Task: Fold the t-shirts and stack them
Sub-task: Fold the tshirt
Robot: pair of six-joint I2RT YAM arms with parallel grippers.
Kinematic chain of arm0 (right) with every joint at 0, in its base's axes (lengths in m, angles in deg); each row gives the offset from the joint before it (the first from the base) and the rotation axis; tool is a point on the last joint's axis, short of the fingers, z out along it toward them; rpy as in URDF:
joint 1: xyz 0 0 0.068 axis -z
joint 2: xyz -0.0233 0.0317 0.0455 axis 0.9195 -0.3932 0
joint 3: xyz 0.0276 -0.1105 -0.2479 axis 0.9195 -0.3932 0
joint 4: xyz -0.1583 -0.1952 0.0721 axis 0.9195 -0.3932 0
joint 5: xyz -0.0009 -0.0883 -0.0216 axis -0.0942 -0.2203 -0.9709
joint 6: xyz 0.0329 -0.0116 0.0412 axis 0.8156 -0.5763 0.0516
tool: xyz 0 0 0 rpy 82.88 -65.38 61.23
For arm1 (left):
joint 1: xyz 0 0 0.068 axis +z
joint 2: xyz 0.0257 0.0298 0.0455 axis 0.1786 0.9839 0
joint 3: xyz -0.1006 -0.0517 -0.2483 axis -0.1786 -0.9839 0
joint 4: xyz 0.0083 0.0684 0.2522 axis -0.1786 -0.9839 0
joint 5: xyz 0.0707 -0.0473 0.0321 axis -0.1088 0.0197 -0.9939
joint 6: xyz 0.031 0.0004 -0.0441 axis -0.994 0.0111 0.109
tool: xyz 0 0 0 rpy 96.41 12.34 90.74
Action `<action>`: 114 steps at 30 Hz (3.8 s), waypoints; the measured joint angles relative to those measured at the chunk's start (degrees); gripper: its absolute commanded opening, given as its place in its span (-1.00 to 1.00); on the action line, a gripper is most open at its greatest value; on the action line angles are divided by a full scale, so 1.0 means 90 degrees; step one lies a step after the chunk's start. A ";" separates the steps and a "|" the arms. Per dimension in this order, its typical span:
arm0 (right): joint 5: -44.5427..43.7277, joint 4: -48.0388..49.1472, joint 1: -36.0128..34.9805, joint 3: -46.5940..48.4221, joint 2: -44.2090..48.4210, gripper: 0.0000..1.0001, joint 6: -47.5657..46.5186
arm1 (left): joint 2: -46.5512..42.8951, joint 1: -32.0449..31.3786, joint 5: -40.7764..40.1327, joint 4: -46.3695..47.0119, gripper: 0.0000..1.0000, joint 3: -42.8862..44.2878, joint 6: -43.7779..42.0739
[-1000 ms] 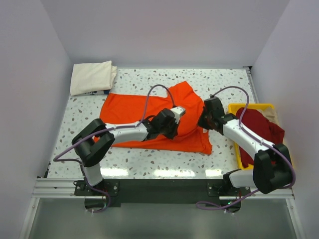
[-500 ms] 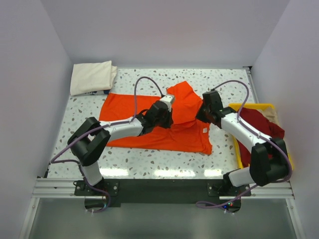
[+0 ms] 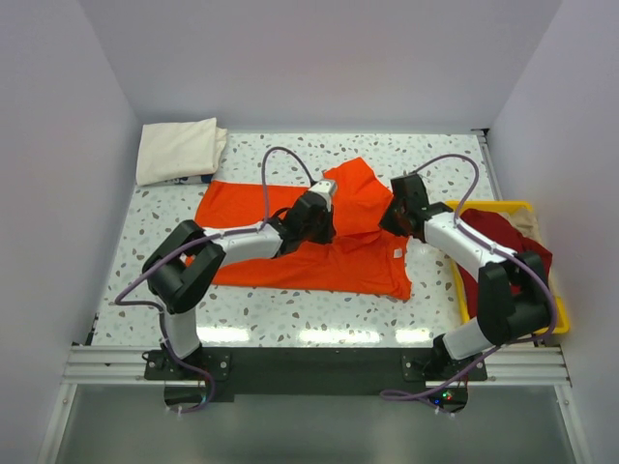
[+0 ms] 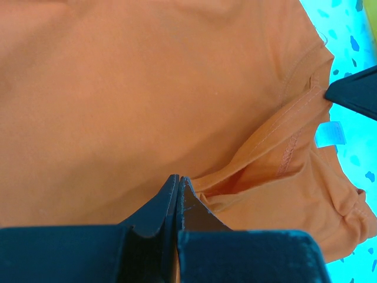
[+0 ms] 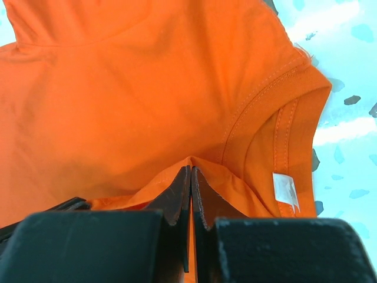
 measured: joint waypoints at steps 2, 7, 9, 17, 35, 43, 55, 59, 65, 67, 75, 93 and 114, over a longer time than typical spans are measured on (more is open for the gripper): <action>-0.0007 0.0022 0.0015 0.0000 0.0000 -1.00 0.0002 | 0.0044 0.0005 0.0002 -0.0002 -0.98 0.0036 0.0005; 0.0000 0.0036 0.0015 0.0000 0.0000 -1.00 0.0002 | 0.0019 0.0041 -0.0160 -0.0228 -0.57 0.0080 0.0180; 0.0017 0.0068 0.0015 0.0000 0.0000 -1.00 0.0007 | -0.0095 0.0136 -0.0483 -0.0644 -0.46 0.0087 0.0369; 0.0260 0.0228 0.0015 -0.0117 0.0000 -1.00 0.0017 | -0.1872 0.1649 -0.2295 -0.3109 -0.26 -0.0160 0.1593; 0.0699 0.0461 0.0015 -0.0131 -0.0032 -1.00 0.0015 | -0.1666 0.4396 -0.2579 -0.5093 -0.14 -0.0403 0.2820; 0.0707 0.0508 0.0015 -0.0131 -0.0046 -1.00 0.0012 | -0.1311 0.4532 -0.2200 -0.4940 -0.17 -0.0561 0.2846; 0.0707 0.0510 0.0015 -0.0134 -0.0046 -1.00 -0.0017 | -0.1030 0.4682 -0.2154 -0.4755 -0.39 -0.0597 0.2851; 0.0704 0.0508 0.0015 -0.0141 -0.0046 -1.00 -0.0027 | -0.1030 0.4726 -0.2137 -0.4726 -0.51 -0.0602 0.2849; 0.0702 0.0498 0.0015 -0.0175 -0.0039 -1.00 -0.0027 | -0.1161 0.4750 -0.2084 -0.4682 -0.66 -0.0699 0.2824; 0.0697 0.0498 0.0015 -0.0182 -0.0027 -1.00 -0.0027 | -0.1273 0.4753 -0.2052 -0.4682 -0.72 -0.0721 0.2822; 0.0641 0.0440 0.0015 -0.0262 0.0223 -1.00 -0.0027 | -0.1545 0.4794 -0.1911 -0.4641 -1.00 -0.0823 0.2761; 0.0282 0.0143 0.0304 -0.0274 0.0862 -1.00 -0.0107 | -0.1955 0.5129 -0.1627 -0.4624 -1.00 -0.0947 0.2465; 0.0175 -0.0022 0.0617 -0.0175 0.0862 -1.00 -0.0141 | -0.1724 0.5207 -0.1353 -0.4478 -1.00 -0.0760 0.2271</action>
